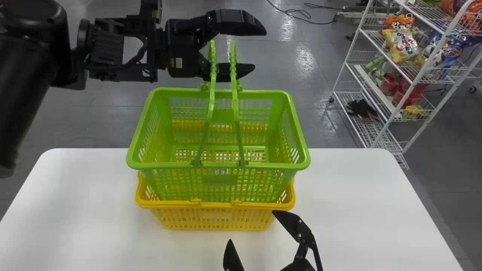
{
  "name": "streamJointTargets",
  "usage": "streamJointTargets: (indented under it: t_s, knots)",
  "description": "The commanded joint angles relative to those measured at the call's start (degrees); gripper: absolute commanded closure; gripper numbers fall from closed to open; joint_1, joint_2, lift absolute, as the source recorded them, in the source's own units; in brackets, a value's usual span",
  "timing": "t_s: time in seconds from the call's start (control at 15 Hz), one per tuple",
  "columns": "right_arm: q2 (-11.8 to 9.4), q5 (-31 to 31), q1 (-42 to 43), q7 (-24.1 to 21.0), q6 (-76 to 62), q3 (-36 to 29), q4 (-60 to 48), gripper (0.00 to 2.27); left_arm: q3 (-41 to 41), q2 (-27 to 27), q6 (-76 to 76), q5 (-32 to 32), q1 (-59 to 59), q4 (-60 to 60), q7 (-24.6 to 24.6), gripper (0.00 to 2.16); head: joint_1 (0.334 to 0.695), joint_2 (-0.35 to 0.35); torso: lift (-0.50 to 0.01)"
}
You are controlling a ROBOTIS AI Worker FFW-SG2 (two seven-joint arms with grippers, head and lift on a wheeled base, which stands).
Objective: Grasp handle with right gripper to insert into left gripper then lift and swing left to center
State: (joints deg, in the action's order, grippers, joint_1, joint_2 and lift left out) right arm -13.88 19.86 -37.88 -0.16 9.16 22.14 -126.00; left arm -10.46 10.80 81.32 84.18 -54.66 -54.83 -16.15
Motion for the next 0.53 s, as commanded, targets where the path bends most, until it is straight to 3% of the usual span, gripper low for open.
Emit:
streamJointTargets:
  t_s: [0.0, 0.47]
  knots:
    - [0.3, -2.1, -1.1, 0.0, -4.1, -1.7, 1.2, 0.08, 0.0, 0.3, 0.2, 0.7, -1.8, 0.8, 0.3, 0.16, 0.695, -0.092, -0.093]
    - [2.7, -8.7, -5.4, 0.0, -21.2, -9.2, 8.8, 0.08, -1.5, 2.7, 1.6, 1.8, -9.7, 5.6, 0.6, 0.16, 0.683, -0.117, -0.093]
